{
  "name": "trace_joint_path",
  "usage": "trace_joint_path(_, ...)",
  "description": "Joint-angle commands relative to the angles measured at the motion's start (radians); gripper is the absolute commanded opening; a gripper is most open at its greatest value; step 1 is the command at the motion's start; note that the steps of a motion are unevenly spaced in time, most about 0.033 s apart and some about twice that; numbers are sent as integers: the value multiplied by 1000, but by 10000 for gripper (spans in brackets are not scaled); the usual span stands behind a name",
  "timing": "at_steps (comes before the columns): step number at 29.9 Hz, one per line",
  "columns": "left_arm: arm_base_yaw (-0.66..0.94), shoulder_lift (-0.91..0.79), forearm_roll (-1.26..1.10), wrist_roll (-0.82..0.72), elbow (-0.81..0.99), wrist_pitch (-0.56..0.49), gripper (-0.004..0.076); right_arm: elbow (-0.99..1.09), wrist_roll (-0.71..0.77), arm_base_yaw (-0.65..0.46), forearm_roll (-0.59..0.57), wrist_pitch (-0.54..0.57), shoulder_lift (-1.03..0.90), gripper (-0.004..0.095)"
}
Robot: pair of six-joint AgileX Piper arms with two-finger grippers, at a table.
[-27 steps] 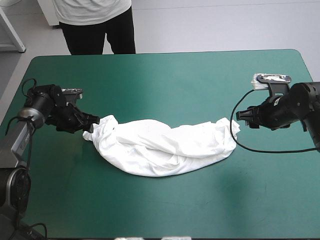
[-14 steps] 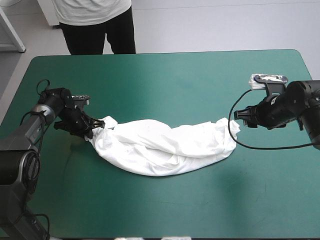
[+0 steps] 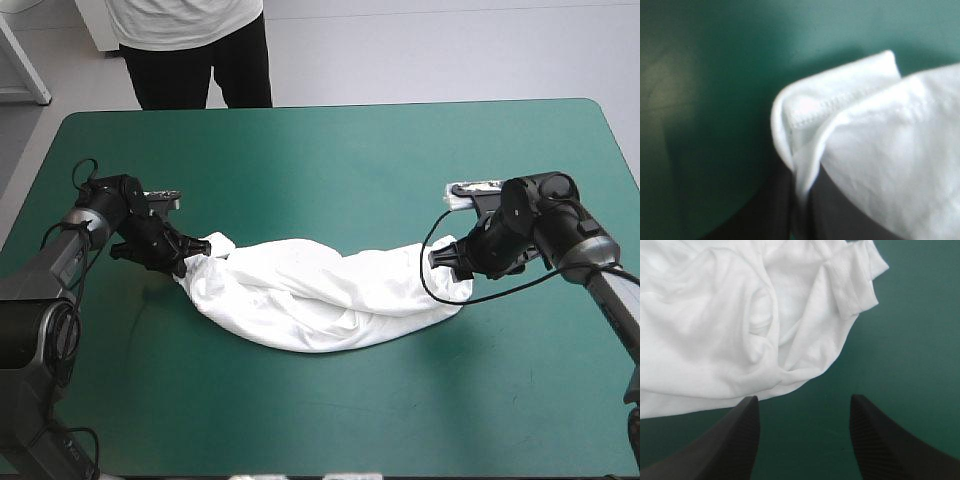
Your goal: Fold the cloth
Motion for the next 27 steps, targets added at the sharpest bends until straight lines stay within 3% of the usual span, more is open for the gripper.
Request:
trace_joint_path(1, 1, -19, -9, 3, -9, -2, -10, 46, 8, 1, -21, -76, -17, 509)
trace_joint_path(8, 1, -19, -15, 14, -9, -2, -10, 153, 8, 1, -14, -217, 18, 509)
trace_joint_path(19, 1, -19, -17, 14, -9, 3, -10, 153, 15, 1, -2, -274, 183, 491)
trace_joint_path(22, 1, -19, -17, 14, -9, 3, -10, 153, 15, 1, -2, -276, 207, 349)
trace_joint_path(26, 1, -21, -24, 14, -9, 3, -10, 153, -4, 1, -2, -264, 210, -23)
trace_joint_path(27, 1, -23, -31, 16, -11, 9, -10, 153, -4, 1, -4, -256, 208, -9)
